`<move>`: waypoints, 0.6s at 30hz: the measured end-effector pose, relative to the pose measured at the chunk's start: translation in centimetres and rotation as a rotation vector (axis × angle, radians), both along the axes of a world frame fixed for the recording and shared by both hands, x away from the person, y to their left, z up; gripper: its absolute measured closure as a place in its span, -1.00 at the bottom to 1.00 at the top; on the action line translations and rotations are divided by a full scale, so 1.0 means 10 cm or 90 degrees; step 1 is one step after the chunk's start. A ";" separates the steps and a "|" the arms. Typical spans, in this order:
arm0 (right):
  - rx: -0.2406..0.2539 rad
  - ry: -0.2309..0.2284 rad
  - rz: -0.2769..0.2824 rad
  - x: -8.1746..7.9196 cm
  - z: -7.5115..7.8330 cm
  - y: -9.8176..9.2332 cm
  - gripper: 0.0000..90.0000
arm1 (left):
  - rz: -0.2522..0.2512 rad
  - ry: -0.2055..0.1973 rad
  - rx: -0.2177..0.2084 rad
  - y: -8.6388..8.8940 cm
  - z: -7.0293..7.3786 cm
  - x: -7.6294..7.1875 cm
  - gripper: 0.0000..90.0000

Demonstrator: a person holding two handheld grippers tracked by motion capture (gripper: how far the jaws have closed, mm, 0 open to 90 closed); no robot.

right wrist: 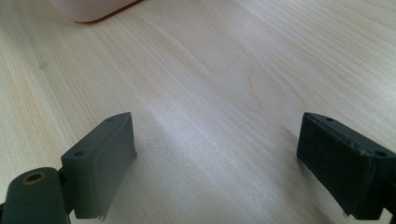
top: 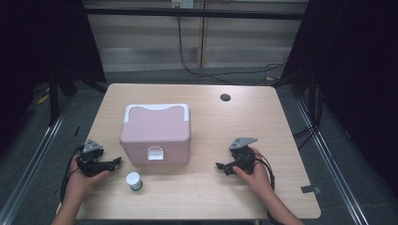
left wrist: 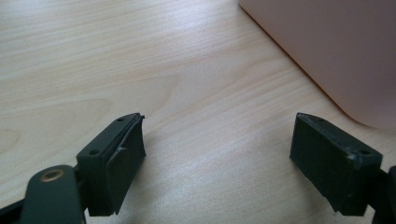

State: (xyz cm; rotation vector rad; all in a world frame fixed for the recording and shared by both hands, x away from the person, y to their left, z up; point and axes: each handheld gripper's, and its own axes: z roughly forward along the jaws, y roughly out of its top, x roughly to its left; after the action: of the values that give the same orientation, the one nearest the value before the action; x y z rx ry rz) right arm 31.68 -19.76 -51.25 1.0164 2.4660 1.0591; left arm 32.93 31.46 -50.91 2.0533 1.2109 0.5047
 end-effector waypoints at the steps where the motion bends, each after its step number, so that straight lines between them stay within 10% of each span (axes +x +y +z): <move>1: 0.000 0.000 0.000 0.00 0.00 0.00 -0.76 | 0.001 0.000 0.001 0.00 0.00 0.00 -0.62; 11: 0.000 0.000 0.000 0.00 0.00 0.00 -0.76 | 0.034 0.006 -0.054 0.07 0.01 -0.02 -0.48; 18: -0.007 0.016 -0.012 -0.01 0.05 0.02 -0.54 | 0.057 0.125 -0.088 0.08 0.26 0.08 -0.28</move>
State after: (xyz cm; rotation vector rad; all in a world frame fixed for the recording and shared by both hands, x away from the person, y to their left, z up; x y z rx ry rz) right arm 31.57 -19.60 -50.78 1.0529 2.4741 1.0332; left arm 33.73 32.25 -48.28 1.9734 1.4174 0.2564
